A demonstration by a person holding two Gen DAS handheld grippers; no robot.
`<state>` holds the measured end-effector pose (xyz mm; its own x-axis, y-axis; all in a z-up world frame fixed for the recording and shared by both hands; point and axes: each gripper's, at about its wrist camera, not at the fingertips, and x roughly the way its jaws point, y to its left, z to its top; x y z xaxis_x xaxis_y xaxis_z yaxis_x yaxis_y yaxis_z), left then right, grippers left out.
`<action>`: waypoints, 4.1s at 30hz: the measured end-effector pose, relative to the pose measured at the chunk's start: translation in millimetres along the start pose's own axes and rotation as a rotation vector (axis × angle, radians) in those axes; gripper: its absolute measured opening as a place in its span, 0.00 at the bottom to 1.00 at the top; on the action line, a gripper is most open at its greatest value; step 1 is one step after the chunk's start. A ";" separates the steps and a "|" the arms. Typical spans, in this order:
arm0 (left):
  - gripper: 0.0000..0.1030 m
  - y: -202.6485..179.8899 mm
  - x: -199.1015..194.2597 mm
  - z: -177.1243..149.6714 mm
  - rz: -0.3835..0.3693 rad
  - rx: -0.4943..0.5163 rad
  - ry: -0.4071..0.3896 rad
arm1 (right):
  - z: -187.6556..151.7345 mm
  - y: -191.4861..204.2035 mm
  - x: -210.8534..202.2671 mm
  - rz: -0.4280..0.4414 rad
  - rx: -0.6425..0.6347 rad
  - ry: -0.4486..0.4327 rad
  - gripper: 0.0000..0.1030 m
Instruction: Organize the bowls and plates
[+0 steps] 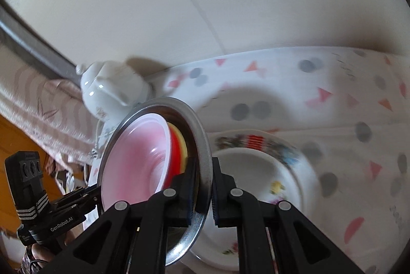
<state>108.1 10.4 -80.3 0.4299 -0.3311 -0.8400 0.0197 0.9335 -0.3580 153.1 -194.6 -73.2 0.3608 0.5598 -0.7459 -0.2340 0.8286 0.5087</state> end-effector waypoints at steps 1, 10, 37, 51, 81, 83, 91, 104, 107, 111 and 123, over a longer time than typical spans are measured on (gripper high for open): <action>0.17 -4.6 3.1 1.2 -0.004 0.013 0.007 | -3.1 -5.9 -4.2 -0.009 0.017 -0.008 0.11; 0.16 -42.5 29.2 4.7 -0.030 0.124 0.051 | -25.3 -46.0 -22.7 -0.072 0.126 -0.049 0.11; 0.17 -59.9 62.8 -11.7 0.058 0.192 0.111 | -40.1 -79.3 -8.2 -0.103 0.195 -0.025 0.11; 0.17 -60.7 54.5 -14.6 0.146 0.116 0.072 | -36.8 -79.8 -4.3 -0.060 0.130 0.040 0.17; 0.96 -29.6 -23.6 -48.2 0.142 0.292 -0.012 | -120.1 8.2 -61.6 -0.336 0.151 -0.245 0.69; 0.99 -28.8 -27.9 -50.9 0.143 0.298 -0.026 | -130.1 17.4 -62.0 -0.343 0.140 -0.257 0.72; 1.00 -29.3 -45.3 -62.9 0.134 0.316 -0.054 | -167.5 43.5 -52.7 -0.402 0.131 -0.245 0.79; 1.00 -31.7 -51.9 -79.0 0.195 0.407 -0.071 | -186.5 58.0 -49.9 -0.454 0.137 -0.247 0.80; 1.00 -32.5 -53.1 -79.5 0.205 0.413 -0.080 | -188.0 59.2 -51.2 -0.454 0.136 -0.256 0.80; 1.00 -32.0 -54.6 -78.3 0.220 0.406 -0.090 | -188.3 62.3 -52.0 -0.450 0.122 -0.260 0.80; 1.00 -33.5 -57.6 -79.7 0.212 0.407 -0.107 | -189.5 59.9 -50.3 -0.437 0.133 -0.249 0.80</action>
<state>10.7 -12.8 -52.4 0.5526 -0.1311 -0.8230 0.2648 0.9640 0.0243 -50.1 -171.5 -86.7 0.6067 0.1297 -0.7843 0.0975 0.9670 0.2354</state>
